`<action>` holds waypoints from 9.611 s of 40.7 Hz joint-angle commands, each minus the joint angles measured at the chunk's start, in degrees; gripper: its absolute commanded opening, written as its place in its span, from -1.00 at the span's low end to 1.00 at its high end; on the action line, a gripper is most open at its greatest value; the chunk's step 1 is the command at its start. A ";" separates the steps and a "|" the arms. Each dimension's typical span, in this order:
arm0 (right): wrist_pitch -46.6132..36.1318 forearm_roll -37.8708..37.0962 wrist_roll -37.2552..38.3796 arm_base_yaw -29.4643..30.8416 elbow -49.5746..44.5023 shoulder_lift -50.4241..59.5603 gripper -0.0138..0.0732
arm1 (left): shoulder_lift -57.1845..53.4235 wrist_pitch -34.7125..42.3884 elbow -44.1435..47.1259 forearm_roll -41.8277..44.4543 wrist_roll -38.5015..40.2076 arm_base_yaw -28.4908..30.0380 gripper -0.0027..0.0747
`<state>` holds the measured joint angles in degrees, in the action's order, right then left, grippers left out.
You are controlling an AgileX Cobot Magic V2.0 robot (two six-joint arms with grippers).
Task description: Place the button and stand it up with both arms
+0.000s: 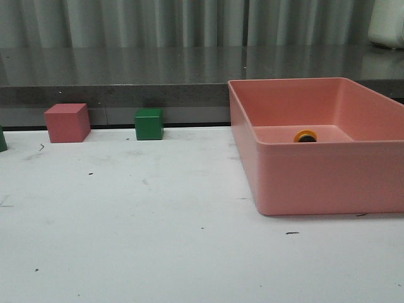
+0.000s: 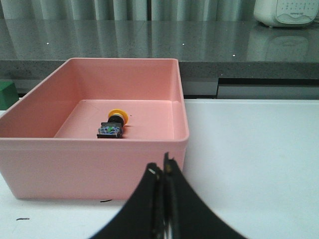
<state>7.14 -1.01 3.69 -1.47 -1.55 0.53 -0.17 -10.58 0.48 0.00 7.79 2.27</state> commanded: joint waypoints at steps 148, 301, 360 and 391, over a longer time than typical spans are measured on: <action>26.86 5.59 5.74 -8.40 79.31 -99.14 0.80 | 23.41 -3.80 -28.62 0.57 0.39 0.11 0.86; 59.45 3.90 22.39 -38.04 125.81 -119.74 -0.82 | 23.41 -4.03 -28.62 0.57 0.39 0.11 0.86; 23.30 -2.41 7.30 -2.04 26.39 -13.23 -0.82 | 23.41 -3.90 -28.62 0.47 0.39 0.11 0.86; 22.06 -3.57 7.30 -2.04 24.48 -5.21 -0.82 | 31.26 -4.40 -32.66 -3.64 0.39 -2.64 0.86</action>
<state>34.06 -3.50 11.59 -3.86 21.42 -3.43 28.10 -18.63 -28.30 -2.81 7.79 1.52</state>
